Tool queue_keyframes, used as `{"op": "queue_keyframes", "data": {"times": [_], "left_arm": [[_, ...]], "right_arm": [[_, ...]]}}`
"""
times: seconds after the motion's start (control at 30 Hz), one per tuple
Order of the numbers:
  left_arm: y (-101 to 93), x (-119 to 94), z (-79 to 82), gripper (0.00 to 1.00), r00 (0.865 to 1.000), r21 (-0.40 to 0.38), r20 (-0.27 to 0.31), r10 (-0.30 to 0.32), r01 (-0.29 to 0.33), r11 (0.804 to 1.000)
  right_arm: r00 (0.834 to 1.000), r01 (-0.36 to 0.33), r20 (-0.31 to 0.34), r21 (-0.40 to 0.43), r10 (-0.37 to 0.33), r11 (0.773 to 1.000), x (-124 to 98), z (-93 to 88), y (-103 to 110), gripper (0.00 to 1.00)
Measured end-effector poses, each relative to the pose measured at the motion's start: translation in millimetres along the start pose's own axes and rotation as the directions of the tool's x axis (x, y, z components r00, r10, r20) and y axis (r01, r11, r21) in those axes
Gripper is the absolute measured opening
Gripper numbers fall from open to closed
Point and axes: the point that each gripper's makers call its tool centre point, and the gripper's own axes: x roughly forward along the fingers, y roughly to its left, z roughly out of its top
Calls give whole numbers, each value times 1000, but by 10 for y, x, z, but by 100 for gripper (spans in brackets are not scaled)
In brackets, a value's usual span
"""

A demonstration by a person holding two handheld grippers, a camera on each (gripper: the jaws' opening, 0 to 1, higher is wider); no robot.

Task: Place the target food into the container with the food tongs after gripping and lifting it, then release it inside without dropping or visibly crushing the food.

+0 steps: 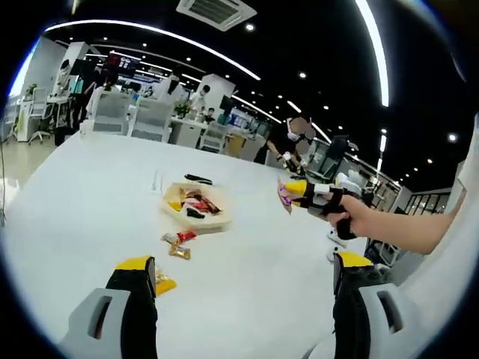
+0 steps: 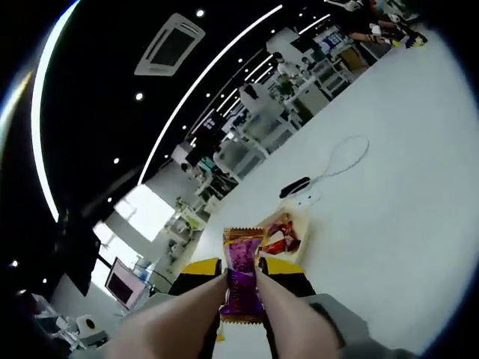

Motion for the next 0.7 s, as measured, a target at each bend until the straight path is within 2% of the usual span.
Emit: {"op": "queue_keyframes", "data": {"times": [0.07,0.2,0.27,0.37,0.47,0.6,0.67,0.7], "left_arm": [[40,19,26,99,999,36,-12,46,-46,998],[-111,43,218,99,999,-22,36,26,-25,999],[-175,53,225,99,1000,-10,26,17,-16,1000],[-229,59,193,99,1000,37,0,20,-20,999],[-252,68,152,99,1000,8,-3,31,-31,1000],[-310,90,135,99,999,-7,12,34,-33,999],[-369,104,111,99,999,-8,16,33,-33,999],[-378,105,111,99,999,-10,17,32,-32,999]], "right_arm": [[1000,-20,0,-10,20,1000,39,98,45,20],[998,-61,5,-37,61,997,99,256,111,20],[997,-72,-3,-50,72,996,130,302,122,20],[996,-88,-21,-133,86,987,181,386,163,20],[994,-106,-53,-273,96,956,223,511,234,20],[990,-136,-71,-357,118,924,255,612,315,20],[987,-157,-93,-422,130,893,294,656,395,20],[987,-158,-94,-422,130,893,300,660,405,20]]}}
